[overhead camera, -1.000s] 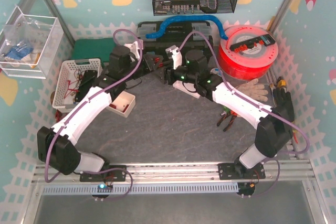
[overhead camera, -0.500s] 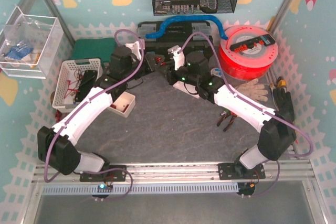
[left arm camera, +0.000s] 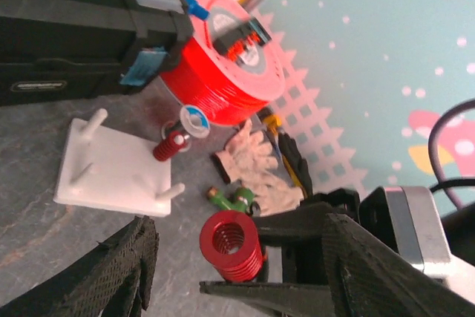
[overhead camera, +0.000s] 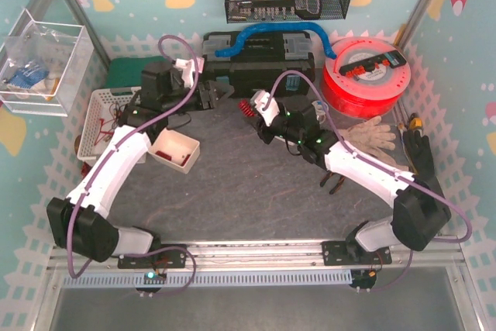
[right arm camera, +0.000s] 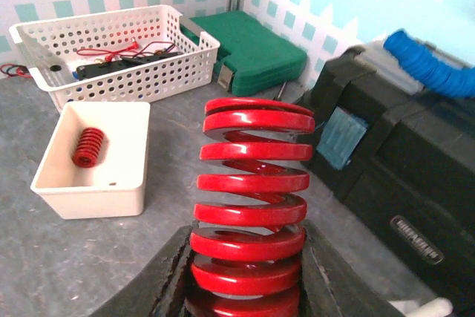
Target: Install the large spring
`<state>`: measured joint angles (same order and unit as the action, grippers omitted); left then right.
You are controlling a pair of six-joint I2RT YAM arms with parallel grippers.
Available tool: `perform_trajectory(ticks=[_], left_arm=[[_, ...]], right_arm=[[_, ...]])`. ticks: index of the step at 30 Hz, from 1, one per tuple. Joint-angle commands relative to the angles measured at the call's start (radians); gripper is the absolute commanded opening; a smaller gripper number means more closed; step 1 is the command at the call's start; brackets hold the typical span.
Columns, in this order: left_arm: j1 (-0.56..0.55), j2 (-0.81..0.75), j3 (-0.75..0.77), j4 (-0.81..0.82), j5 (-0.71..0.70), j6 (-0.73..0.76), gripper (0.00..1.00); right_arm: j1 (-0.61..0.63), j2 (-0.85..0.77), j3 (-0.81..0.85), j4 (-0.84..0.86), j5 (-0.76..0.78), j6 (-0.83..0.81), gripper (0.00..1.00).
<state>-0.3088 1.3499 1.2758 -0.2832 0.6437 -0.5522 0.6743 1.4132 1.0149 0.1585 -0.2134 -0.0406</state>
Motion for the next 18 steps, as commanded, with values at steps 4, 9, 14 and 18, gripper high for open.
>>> perform_trajectory(ticks=[4,9,14,18], left_arm=[[-0.012,0.073,0.124,-0.143,0.174,0.109,0.64],[-0.032,0.112,0.154,-0.151,0.186,0.098,0.63],[-0.063,0.158,0.17,-0.157,0.192,0.089,0.59],[-0.084,0.191,0.194,-0.16,0.209,0.079,0.57]], right_arm=[[-0.001,-0.063,-0.031,0.137,0.01,-0.196,0.0],[0.0,-0.066,-0.033,0.151,0.005,-0.208,0.0],[0.002,-0.069,-0.032,0.158,-0.004,-0.217,0.0],[0.002,-0.071,-0.033,0.158,0.001,-0.225,0.0]])
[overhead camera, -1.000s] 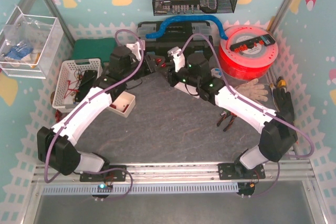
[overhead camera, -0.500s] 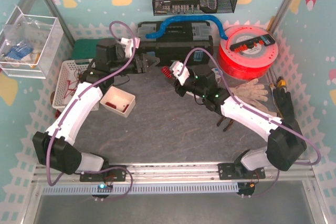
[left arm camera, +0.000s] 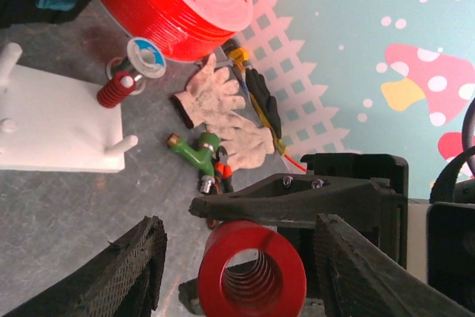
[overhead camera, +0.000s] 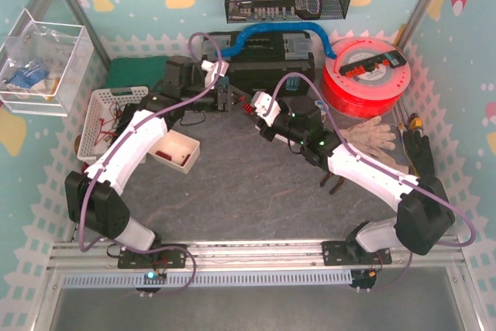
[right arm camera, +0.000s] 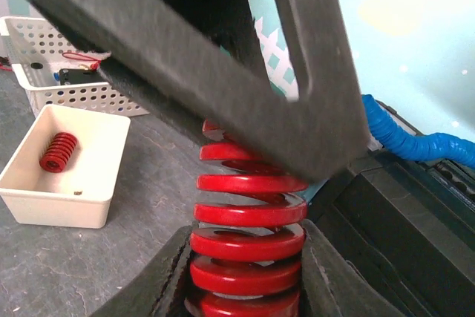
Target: Install the large spring
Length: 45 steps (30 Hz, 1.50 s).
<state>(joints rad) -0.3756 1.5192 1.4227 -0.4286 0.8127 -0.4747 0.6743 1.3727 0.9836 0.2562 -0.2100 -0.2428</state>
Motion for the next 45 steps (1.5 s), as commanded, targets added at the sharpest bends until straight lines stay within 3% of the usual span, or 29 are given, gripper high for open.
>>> perform_trajectory(ticks=[1,7,12,14,19,22,27,29,32,39,45], left_arm=[[-0.02,0.027,0.049,-0.014,0.044,0.001,0.57],[-0.023,0.038,0.055,-0.014,0.057,0.004,0.45],[-0.023,0.037,0.075,-0.014,0.041,0.016,0.08],[-0.021,0.037,0.088,-0.014,0.014,0.023,0.0],[-0.024,0.046,0.122,-0.013,-0.129,0.058,0.0],[-0.035,0.067,0.141,-0.013,-0.267,0.104,0.0],[-0.116,0.156,0.178,0.006,-0.517,0.208,0.0],[-0.147,0.203,0.177,0.043,-0.614,0.218,0.0],[-0.188,0.288,0.202,0.098,-0.721,0.225,0.0],[-0.253,0.519,0.313,0.143,-0.883,0.344,0.0],[-0.246,0.618,0.353,0.249,-0.863,0.375,0.0]], right_arm=[[0.003,-0.03,0.0,0.058,-0.002,-0.025,0.0],[0.004,-0.027,-0.003,0.053,0.0,-0.022,0.0],[0.004,-0.019,-0.008,0.031,0.003,-0.018,0.0],[0.004,-0.016,-0.009,0.004,0.017,-0.002,0.14],[0.004,-0.072,-0.076,-0.075,0.077,0.096,0.67],[0.004,-0.142,-0.132,-0.161,0.168,0.222,0.81],[-0.002,-0.228,-0.107,-0.494,0.386,0.512,0.91],[-0.005,-0.255,-0.089,-0.619,0.407,0.593,0.97],[-0.007,-0.325,-0.08,-0.745,0.423,0.659,0.98],[-0.016,-0.475,-0.053,-0.854,0.551,0.761,0.98],[-0.015,-0.447,0.041,-0.946,0.604,0.79,0.98]])
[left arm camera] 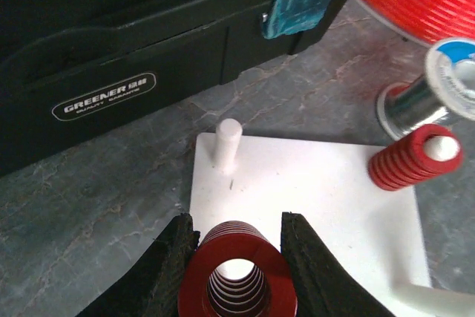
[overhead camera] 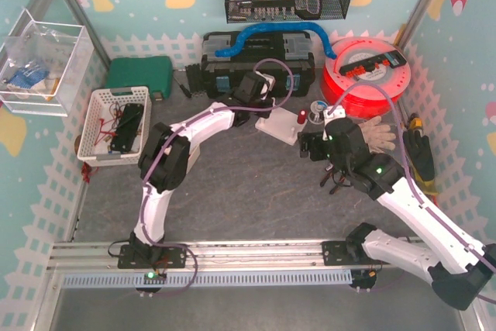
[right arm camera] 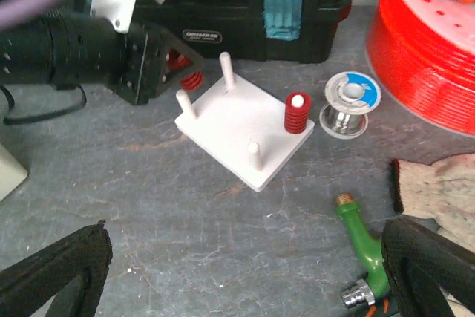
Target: Install the large spring
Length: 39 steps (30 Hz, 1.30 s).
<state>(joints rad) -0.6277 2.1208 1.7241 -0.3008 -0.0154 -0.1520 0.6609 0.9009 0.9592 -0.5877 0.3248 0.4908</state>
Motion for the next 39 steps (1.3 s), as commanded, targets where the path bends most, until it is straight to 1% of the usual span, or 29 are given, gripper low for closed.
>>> perform_trajectory(ticks=[1,3,7,12,18,25,39], left_arm=[[0.007,0.028,0.059,0.133,-0.035,0.054,0.0],[0.015,0.047,0.077,0.148,-0.024,0.052,0.0],[0.036,0.087,0.124,0.175,0.009,0.051,0.0],[0.023,0.12,0.183,0.175,0.013,0.101,0.0],[0.019,0.126,0.175,0.175,-0.024,0.12,0.0],[0.004,0.147,0.169,0.177,0.003,0.147,0.0],[0.004,0.204,0.189,0.192,0.018,0.138,0.0]], right_arm=[[-0.003,0.029,0.075,-0.122,0.079,0.072,0.98],[-0.002,0.028,0.082,-0.156,0.088,0.104,0.98],[-0.002,0.003,0.066,-0.162,0.082,0.132,0.97],[-0.002,-0.012,0.046,-0.154,0.109,0.116,0.97],[-0.002,0.025,0.081,-0.14,0.123,0.05,0.97],[-0.003,0.017,0.061,-0.13,0.1,0.054,0.97],[-0.003,-0.035,0.049,-0.141,0.104,0.071,0.96]])
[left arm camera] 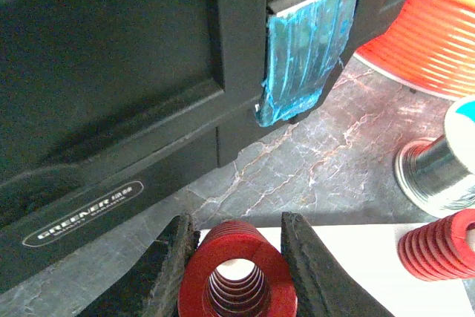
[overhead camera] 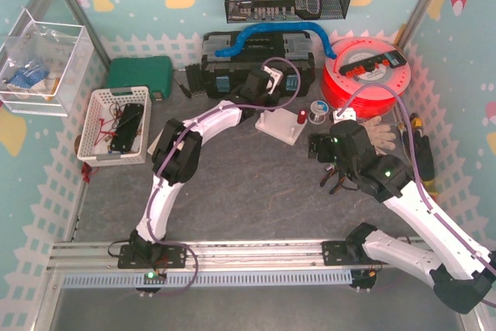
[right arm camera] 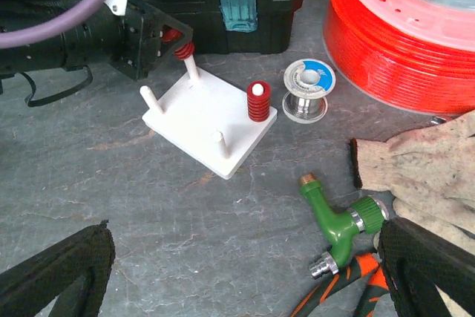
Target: Install the large spring
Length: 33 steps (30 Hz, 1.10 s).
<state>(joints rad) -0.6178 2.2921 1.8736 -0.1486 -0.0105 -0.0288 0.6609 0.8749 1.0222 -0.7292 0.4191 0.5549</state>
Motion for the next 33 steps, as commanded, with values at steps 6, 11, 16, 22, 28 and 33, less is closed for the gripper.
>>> perform_trajectory(ticks=[6,11,16,22,28,33], left_arm=[[-0.003,0.055,0.027,0.046,0.01,0.021,0.0],[0.0,0.074,0.033,0.053,0.011,0.021,0.16],[0.002,0.058,0.026,0.051,0.026,0.015,0.42],[0.006,-0.021,-0.007,0.031,0.071,-0.034,0.5],[0.011,-0.184,-0.091,-0.035,0.078,-0.127,0.49],[0.038,-0.394,-0.239,-0.083,0.035,-0.251,0.45]], right_arm=[[-0.003,-0.005,-0.011,0.0,0.017,-0.001,0.96],[-0.003,0.003,-0.011,-0.001,0.015,-0.003,0.96],[-0.003,0.013,-0.01,0.002,0.019,-0.008,0.97],[-0.003,0.013,-0.029,0.017,0.023,0.002,0.96],[-0.003,0.005,-0.081,0.055,0.03,0.01,0.97],[-0.003,0.018,-0.14,0.067,0.024,0.025,0.97]])
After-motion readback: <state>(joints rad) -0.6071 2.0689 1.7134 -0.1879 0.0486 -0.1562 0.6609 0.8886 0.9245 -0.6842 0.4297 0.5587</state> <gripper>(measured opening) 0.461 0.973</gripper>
